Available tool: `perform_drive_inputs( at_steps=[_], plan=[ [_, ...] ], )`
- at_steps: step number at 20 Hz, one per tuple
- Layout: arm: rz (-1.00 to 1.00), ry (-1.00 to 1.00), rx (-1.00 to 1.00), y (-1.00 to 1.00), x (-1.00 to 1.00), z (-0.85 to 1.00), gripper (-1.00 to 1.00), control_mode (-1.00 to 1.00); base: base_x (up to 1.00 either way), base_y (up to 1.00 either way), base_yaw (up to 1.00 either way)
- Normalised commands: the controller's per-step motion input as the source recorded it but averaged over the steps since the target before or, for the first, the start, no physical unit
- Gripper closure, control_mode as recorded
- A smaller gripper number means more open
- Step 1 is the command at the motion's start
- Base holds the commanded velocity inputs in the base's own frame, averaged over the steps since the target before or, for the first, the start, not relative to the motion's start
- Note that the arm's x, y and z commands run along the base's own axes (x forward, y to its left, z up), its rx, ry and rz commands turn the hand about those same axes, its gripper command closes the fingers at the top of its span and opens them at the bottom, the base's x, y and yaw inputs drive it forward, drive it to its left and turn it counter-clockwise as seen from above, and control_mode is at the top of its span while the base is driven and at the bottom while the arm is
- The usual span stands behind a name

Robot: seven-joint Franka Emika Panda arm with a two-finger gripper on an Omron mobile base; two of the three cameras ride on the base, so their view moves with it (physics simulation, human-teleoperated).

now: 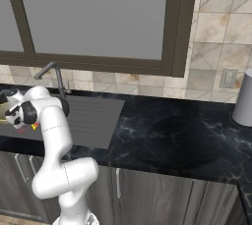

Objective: Remove the bell pepper and lemon from the sink. Then move the bowl and cup from the counter to the sink for washing.

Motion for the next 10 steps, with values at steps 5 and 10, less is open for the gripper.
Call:
perform_drive_inputs(
  at_steps=[5, 10],
  plan=[
    [-0.01, 0.00, 0.00, -0.05, -0.12, 0.13, -1.00, -1.00, 0.00, 0.00, 0.00],
    [-0.01, -0.01, 0.00, 0.00, -0.20, 0.20, -1.00, -1.00, 0.00, 0.00, 0.00]
  ],
)
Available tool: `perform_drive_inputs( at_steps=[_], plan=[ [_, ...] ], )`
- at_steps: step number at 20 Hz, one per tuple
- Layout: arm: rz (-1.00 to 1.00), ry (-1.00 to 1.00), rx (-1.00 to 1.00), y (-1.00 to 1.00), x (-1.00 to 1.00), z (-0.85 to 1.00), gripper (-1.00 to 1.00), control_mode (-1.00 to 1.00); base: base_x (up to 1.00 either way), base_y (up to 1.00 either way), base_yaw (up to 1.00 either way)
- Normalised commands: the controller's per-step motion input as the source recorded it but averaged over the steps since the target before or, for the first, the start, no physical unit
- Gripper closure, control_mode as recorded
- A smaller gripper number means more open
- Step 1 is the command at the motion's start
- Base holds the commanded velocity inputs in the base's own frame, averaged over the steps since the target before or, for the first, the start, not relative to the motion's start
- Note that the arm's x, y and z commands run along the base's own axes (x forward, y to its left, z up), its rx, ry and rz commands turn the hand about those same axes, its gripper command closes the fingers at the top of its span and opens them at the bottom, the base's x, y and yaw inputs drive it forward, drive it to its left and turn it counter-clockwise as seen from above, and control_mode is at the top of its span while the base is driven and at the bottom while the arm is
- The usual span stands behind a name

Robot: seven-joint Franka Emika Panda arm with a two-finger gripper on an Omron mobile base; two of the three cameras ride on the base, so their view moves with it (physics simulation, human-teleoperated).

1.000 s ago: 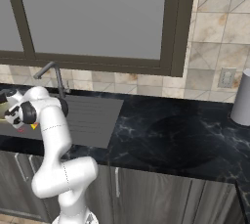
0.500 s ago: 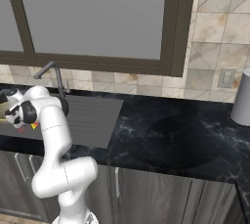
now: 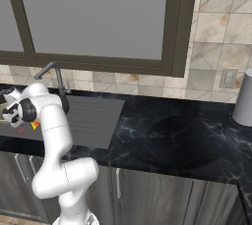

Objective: Remove the bell pepper and lemon from the sink. Then move the bowl and cup from the counter to the sink for washing.

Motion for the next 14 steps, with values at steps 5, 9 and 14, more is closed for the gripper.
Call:
perform_drive_inputs(
  at_steps=[5, 9, 14],
  plan=[
    [-0.03, -0.04, 0.00, -0.01, -0.16, 0.27, -1.00, -1.00, 0.00, 0.00, 0.00],
    [-0.07, -0.10, 0.00, -0.09, -0.16, 0.34, -1.00, -1.00, 0.00, 0.00, 0.00],
    [-0.11, -0.15, 0.00, -0.14, -0.21, 0.32, -1.00, -1.00, 0.00, 0.00, 0.00]
  ],
)
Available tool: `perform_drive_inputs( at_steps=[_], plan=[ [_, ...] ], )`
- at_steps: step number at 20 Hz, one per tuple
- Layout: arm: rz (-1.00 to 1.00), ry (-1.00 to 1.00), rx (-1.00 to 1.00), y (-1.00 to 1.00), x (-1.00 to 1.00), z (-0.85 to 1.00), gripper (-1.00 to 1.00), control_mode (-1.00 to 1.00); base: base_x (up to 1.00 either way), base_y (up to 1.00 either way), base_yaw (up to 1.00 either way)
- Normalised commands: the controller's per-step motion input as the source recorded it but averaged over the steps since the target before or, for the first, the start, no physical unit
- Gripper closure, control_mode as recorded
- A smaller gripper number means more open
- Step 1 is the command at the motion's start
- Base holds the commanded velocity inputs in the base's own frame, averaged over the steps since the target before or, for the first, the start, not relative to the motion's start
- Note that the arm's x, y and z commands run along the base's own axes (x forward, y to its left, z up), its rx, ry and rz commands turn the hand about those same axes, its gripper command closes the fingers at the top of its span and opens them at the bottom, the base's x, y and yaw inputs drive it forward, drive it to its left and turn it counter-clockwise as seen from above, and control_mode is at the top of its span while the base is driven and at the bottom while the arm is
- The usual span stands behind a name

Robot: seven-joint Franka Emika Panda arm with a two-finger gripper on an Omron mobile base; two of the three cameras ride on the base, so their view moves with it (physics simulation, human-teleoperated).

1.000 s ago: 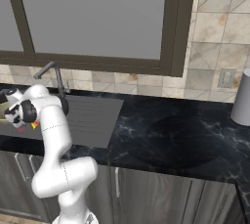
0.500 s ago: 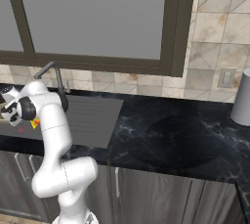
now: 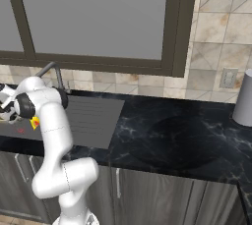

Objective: Remove the bell pepper and lemon from the sink. Then move the bowl and cup from the counter to the sink for washing.

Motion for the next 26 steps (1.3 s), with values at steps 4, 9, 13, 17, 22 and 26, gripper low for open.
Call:
perform_drive_inputs(
  at_steps=[4, 9, 13, 17, 22, 26],
  plan=[
    [-0.14, -0.18, 0.00, -0.21, -0.25, 0.30, -1.00, -1.00, 0.00, 0.00, 0.00],
    [-0.20, -0.17, 0.00, -0.25, -0.26, 0.31, -1.00, -1.00, 0.00, 0.00, 0.00],
    [-0.24, -0.07, 0.00, -0.24, -0.21, 0.38, -1.00, -1.00, 0.00, 0.00, 0.00],
    [-0.28, -0.01, 0.00, -0.17, -0.21, 0.40, -1.00, -1.00, 0.00, 0.00, 0.00],
    [-0.25, 0.02, 0.01, -0.11, -0.17, 0.43, -1.00, -1.00, 0.00, 0.00, 0.00],
    [-0.13, 0.00, 0.05, -0.23, -0.25, 0.33, -1.00, -1.00, 0.00, 0.00, 0.00]
  ],
)
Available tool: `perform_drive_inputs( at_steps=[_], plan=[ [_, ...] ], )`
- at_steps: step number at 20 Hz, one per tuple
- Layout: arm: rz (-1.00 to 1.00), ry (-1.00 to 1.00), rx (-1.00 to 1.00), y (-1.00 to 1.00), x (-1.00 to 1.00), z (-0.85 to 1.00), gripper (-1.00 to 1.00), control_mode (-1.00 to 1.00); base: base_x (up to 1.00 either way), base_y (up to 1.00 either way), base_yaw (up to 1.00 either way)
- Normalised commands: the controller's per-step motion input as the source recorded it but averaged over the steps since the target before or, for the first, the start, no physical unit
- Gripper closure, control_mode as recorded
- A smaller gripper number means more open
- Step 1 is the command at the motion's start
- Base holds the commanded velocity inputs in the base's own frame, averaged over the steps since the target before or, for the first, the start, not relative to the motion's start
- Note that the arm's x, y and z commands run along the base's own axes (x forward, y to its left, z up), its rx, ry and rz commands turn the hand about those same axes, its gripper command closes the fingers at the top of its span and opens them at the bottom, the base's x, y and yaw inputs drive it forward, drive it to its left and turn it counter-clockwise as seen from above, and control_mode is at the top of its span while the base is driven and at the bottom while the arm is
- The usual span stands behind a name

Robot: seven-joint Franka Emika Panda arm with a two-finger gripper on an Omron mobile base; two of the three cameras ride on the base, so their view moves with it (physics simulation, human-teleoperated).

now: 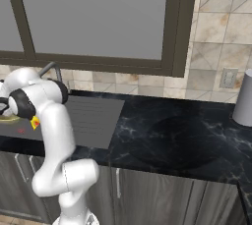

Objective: Remove the bell pepper and lemon from the sink. Then move the bowl and cup from the counter to the sink for washing.

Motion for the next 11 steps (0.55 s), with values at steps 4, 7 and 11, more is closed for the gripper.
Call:
perform_drive_inputs(
  at_steps=[4, 7, 11],
  plan=[
    [-0.04, -0.06, 0.11, -0.29, -0.32, 0.23, -1.00, -1.00, 0.00, 0.00, 0.00],
    [-0.01, -0.10, 0.14, -0.36, -0.30, 0.16, -1.00, -1.00, 0.00, 0.00, 0.00],
    [0.00, -0.15, 0.19, -0.44, -0.28, 0.14, -1.00, -1.00, 0.00, 0.00, 0.00]
  ],
)
